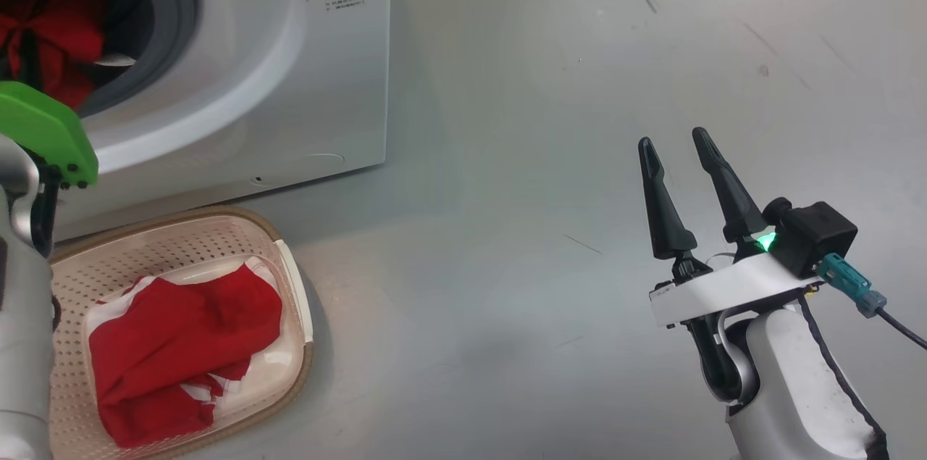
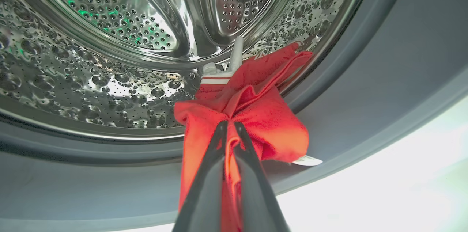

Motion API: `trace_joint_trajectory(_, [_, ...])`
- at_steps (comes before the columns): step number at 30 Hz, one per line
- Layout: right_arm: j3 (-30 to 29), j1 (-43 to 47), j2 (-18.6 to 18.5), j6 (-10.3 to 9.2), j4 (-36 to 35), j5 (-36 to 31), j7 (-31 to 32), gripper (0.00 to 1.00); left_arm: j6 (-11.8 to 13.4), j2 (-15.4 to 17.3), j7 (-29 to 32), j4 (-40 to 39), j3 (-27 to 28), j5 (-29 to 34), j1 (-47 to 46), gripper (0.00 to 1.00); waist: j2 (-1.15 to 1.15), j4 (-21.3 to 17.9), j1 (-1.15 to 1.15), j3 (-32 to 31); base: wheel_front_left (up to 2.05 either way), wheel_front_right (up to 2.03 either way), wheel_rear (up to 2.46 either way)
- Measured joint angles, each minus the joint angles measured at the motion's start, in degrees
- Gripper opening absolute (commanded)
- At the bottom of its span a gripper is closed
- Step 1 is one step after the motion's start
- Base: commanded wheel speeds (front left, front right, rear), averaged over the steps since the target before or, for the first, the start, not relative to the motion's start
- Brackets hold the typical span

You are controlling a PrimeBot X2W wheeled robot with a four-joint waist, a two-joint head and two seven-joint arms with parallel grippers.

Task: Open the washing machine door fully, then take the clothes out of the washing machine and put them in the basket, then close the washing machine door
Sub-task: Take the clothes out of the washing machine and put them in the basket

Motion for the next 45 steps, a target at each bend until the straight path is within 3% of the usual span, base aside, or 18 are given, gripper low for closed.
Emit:
trace_joint_trajectory(27, [-2.6,7.2,-0.1,0.57,2.8,-0.9,0.0,1.0,-0.8,-4.7,-11.3,-0.6,-1.6,-2.2,14.0,0.0,0.0,7.6,0.0,-14.7,0.0,0.0,0.0])
trace_joint_trajectory(37, [-2.9,8.6,-0.1,0.69,2.8,-1.0,0.0,1.0,-1.3,-4.8,-12.8,-8.2,-2.6,-1.9,18.0,0.0,0.0,9.9,0.0,-18.2,0.0,0.0,0.0])
trace_joint_trajectory(45, [-2.5,8.7,-0.1,1.05,2.7,-1.1,0.0,1.0,-1.3,-4.9,-12.9,-19.5,-0.9,-2.0,20.4,0.0,0.0,10.7,0.0,-19.3,0.0,0.0,0.0])
